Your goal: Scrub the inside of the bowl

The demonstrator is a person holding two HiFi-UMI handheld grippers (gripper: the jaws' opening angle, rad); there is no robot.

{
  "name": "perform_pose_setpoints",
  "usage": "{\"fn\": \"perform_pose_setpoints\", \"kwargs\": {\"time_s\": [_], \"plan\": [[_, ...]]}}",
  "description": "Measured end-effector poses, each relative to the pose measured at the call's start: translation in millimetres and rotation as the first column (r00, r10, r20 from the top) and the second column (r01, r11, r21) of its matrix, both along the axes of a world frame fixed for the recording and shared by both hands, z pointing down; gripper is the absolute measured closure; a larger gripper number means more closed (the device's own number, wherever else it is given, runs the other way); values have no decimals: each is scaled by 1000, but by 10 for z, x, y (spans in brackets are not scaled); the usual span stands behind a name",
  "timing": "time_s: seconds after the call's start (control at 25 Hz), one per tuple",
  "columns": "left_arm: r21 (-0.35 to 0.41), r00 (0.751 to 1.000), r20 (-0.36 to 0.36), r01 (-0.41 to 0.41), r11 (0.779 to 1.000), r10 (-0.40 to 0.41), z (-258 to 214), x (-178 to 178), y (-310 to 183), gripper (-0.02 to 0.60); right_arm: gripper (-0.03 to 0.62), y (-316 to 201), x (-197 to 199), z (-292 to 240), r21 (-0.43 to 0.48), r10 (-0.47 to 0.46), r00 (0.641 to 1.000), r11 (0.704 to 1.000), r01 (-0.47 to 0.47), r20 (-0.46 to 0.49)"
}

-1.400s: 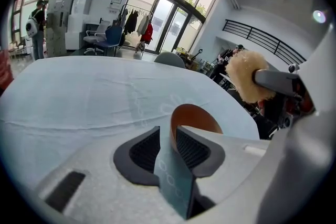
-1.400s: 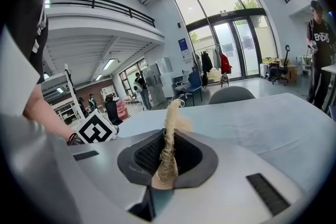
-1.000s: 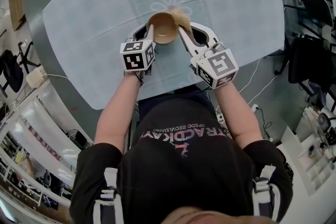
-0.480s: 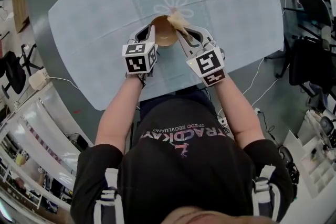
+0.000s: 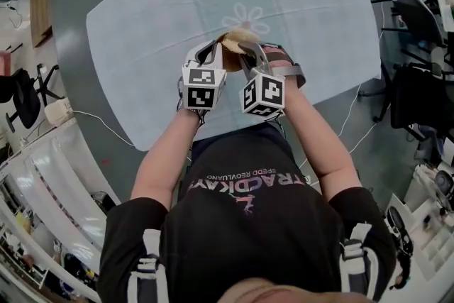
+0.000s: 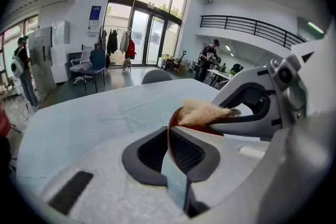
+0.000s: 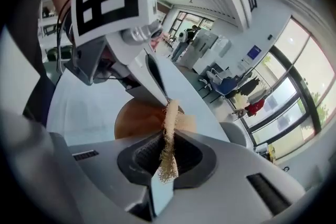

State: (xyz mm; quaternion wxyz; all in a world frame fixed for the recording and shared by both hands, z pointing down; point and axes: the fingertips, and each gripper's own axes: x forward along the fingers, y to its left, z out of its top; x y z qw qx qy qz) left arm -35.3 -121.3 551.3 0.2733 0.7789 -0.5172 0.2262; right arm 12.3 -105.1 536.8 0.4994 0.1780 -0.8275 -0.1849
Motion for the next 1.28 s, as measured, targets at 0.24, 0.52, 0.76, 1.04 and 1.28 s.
{"fn": "perform_pose_setpoints", "kwargs": {"time_s": [0.24,0.52,0.76,1.04,1.28], "plan": [[88,995,78,-73,993,66,-283,-79,87,551,562,31,-107,-43,53,18,996,999,-13,-89],[160,994,88,-77,984,63,-482,-125,210,543,562,148,-113,-38,-18,141,987,990,-142,-76],[218,993,106,-78,973,56,-638,-155,261,541,562,433,-142,29,-157,215,977,964,-214,-7],[237,993,106,-81,968,57,-753,-127,342,540,562,723,-347,-31,-306,251,963,929,-211,97],[268,997,74,-54,962,35,-861,-136,356,540,562,815,-483,-272,-438,322,900,882,-172,293]]}}
